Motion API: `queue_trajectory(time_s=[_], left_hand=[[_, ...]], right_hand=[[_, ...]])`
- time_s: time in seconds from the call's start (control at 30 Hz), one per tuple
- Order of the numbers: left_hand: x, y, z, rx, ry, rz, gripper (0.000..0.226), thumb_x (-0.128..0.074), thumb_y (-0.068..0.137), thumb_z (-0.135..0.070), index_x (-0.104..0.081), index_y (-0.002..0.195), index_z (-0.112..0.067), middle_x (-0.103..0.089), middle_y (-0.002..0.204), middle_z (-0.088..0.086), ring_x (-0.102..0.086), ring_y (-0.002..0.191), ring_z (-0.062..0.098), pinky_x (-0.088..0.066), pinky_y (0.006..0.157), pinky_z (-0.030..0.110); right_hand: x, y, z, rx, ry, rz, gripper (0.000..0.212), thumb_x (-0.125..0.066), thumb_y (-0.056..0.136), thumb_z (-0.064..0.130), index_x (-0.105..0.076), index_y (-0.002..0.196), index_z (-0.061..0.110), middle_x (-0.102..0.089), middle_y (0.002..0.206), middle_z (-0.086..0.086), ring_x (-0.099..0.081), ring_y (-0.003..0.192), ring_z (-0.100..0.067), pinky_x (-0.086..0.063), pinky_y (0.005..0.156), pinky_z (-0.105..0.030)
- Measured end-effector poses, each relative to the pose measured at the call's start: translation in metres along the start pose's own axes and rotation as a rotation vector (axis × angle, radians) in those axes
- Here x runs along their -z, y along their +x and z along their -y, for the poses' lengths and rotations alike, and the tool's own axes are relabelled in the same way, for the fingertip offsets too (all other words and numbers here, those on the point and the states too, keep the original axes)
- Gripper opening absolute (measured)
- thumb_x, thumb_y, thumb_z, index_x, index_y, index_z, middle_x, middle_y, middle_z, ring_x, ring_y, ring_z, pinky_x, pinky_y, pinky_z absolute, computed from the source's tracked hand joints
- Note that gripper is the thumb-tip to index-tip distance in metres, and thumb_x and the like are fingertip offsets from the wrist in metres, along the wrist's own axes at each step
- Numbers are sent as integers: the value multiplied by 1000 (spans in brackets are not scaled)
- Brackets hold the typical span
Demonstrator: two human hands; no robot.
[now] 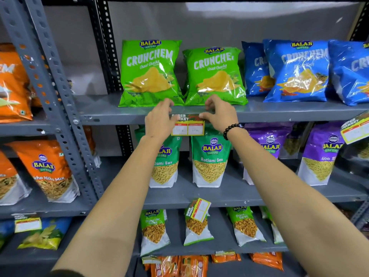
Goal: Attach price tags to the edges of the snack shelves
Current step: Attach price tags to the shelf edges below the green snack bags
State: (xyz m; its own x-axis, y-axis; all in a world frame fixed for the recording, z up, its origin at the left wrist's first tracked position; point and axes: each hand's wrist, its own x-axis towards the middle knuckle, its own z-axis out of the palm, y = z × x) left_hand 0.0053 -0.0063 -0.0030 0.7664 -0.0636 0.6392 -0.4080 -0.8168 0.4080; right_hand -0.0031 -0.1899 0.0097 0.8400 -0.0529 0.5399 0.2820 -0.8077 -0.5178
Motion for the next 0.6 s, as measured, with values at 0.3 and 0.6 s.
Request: queue_trajectory(time_s=[0.3,0.6], left_hand=[[-45,-85,37,-84,91,-72,54,-51,92,-3,-30,141,-2,-26,153,20,-21,143,35,-19,119,46],[-167,-238,81,342,56,399,47,-56,93,-31,-46,136,-14,-1,158,18,-6,145,34,-14,119,46]], right_hand=[[-36,-78,-47,304,-192,-180,42,-52,76,-10,-52,117,-1,-55,129,-24,-48,124,-38,-39,106,-49],[-140,-156,-112,237,-370,420,36,-43,92,4,-48,127,6,-36,147,-18,-24,140,-34,-22,115,-51]])
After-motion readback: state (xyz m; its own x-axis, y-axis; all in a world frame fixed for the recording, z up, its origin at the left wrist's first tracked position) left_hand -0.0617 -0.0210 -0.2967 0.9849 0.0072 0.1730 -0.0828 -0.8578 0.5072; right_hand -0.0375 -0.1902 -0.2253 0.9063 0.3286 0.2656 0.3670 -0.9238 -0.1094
